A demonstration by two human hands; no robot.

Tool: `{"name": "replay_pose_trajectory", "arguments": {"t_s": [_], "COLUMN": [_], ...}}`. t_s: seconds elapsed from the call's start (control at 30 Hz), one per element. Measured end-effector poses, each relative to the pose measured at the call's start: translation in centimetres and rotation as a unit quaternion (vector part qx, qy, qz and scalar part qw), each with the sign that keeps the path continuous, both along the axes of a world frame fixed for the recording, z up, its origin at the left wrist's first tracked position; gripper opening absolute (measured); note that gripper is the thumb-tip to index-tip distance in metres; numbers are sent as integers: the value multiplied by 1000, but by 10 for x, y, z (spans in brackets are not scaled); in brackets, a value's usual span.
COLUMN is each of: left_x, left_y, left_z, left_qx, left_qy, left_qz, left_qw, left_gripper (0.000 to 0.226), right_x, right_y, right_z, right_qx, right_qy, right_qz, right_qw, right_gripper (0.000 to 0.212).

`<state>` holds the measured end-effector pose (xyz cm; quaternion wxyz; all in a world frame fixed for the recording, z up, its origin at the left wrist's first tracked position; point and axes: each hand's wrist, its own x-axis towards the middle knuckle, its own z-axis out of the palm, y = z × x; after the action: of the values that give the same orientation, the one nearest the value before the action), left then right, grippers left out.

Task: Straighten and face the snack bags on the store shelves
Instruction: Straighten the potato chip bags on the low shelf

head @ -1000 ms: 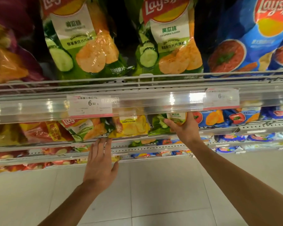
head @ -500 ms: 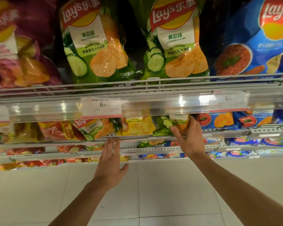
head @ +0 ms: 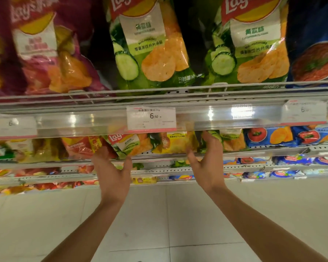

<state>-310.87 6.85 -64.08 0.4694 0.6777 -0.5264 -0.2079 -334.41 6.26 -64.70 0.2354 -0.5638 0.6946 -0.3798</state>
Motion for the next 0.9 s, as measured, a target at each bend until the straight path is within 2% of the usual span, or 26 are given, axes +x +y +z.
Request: {"name": "replay_pose_trajectory", "arguments": {"t_s": [0.07,0.17,0.23,0.37,0.43,0.57,0.8,0.9], "left_x": [8,20,28,42,49,60,69,77], "left_y": [-14,-36,-50,-70,-77,-83,-79,-77], "left_z": [6,8,3,-1,-3,-5,-1,2], "left_qx": [7,104,151,204,213,216,192,194], "left_qy": [22,68,105,119,125,134,154,156], "left_qz": [2,-8,-39,-67,-79,-82,-52,-54], "left_qw": [1000,992,982,970,966,964,968,967], "left_gripper": [59,62,64,52,44,32,33,43], "right_x": [11,19,20,23,26,29,41,47], "right_y": [-18,-45,-62,-79,-80,-77,-65,-60], "right_z": [1,-3,-7,-16,-18,-19,-12,-11], "right_qx": [41,111,171,232,230,196,148,136], "right_qy": [26,74,58,133,132,56,-31,-49], "right_qz": [19,41,50,37,25,2,-35,-40], "right_qw": [999,990,982,963,964,979,988,989], "right_gripper": [68,93,105,113,111,101,95,97]}}
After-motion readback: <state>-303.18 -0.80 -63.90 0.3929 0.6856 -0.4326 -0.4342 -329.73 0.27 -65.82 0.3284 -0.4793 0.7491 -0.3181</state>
